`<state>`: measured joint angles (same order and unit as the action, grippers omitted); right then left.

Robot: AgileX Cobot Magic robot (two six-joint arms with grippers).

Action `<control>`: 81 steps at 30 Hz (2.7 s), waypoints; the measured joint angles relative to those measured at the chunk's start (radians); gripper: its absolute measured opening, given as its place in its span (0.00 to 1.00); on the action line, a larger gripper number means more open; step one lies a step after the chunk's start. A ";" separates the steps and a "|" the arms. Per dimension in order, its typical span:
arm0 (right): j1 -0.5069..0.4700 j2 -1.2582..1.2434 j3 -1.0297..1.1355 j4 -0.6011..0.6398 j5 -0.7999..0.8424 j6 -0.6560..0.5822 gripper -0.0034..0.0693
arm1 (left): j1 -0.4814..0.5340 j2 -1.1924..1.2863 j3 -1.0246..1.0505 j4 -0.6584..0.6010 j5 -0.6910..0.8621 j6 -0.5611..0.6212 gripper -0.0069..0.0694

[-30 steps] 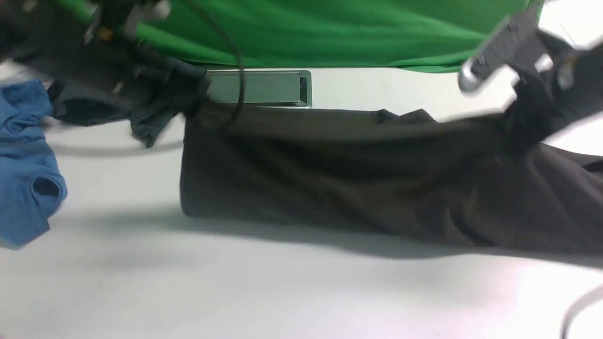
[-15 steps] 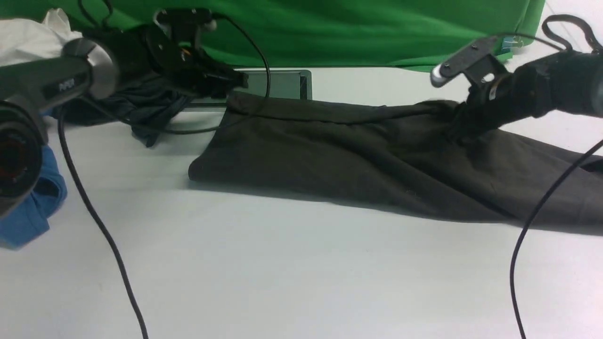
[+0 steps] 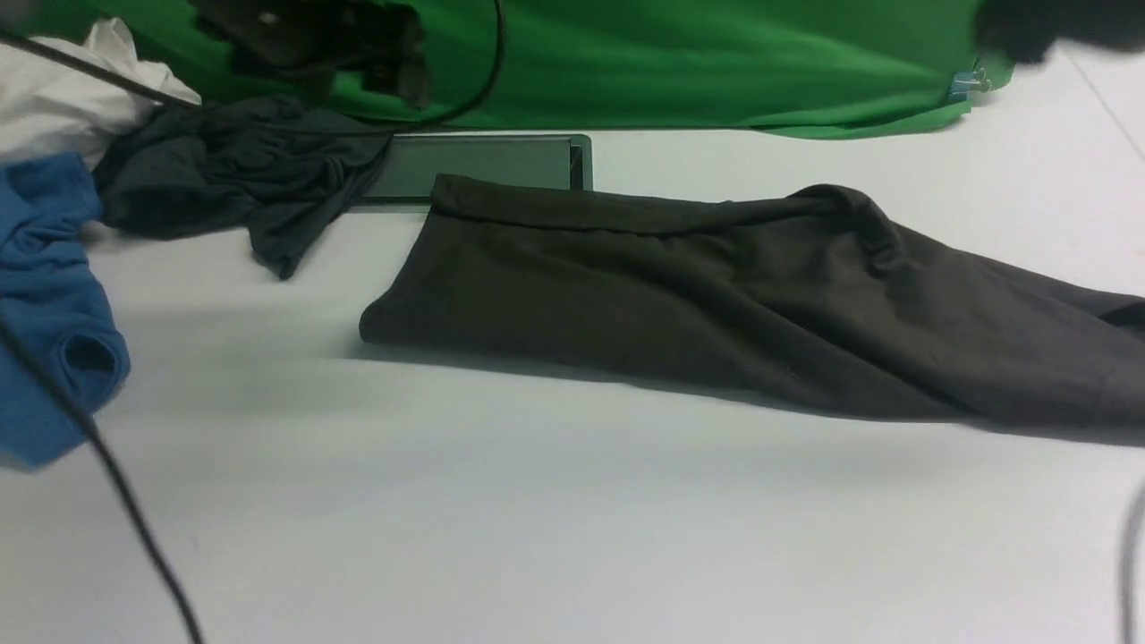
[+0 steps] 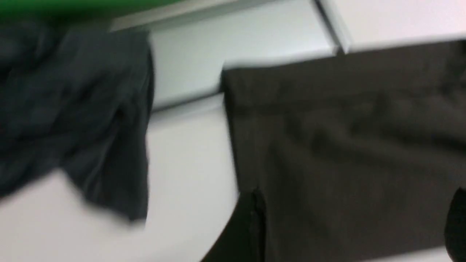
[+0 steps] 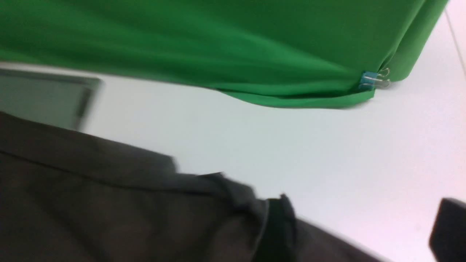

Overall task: Fold a long-sleeved shirt on a white desktop.
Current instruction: 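Grasp the waist and leg ends of the folded dark trousers and straighten them on the table, then fold the garment over onto itself on the table with the left gripper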

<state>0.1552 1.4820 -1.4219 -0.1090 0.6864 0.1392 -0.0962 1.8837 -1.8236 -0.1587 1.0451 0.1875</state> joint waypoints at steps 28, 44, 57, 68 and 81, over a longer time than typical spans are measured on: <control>0.325 -0.308 0.464 0.057 0.070 0.066 0.64 | 0.101 0.083 0.721 -1.097 -0.582 0.165 0.99; 0.325 -0.329 0.463 0.056 0.101 0.039 0.55 | 0.180 0.125 0.726 -1.080 -0.483 0.384 0.20; 0.275 -0.420 0.313 0.052 0.107 0.006 0.07 | 0.433 -0.203 1.129 -0.962 -0.671 0.434 0.20; 0.275 -0.411 0.313 0.104 0.110 0.009 0.07 | 0.461 -0.321 1.094 -1.213 -0.538 0.730 0.20; 0.275 -0.412 0.313 0.182 0.107 0.008 0.08 | -0.326 -0.084 0.404 -1.381 -0.635 0.811 0.20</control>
<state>0.4302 1.0696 -1.1088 0.0727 0.7936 0.1476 -0.4225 1.7993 -1.4195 -1.5398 0.4097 0.9982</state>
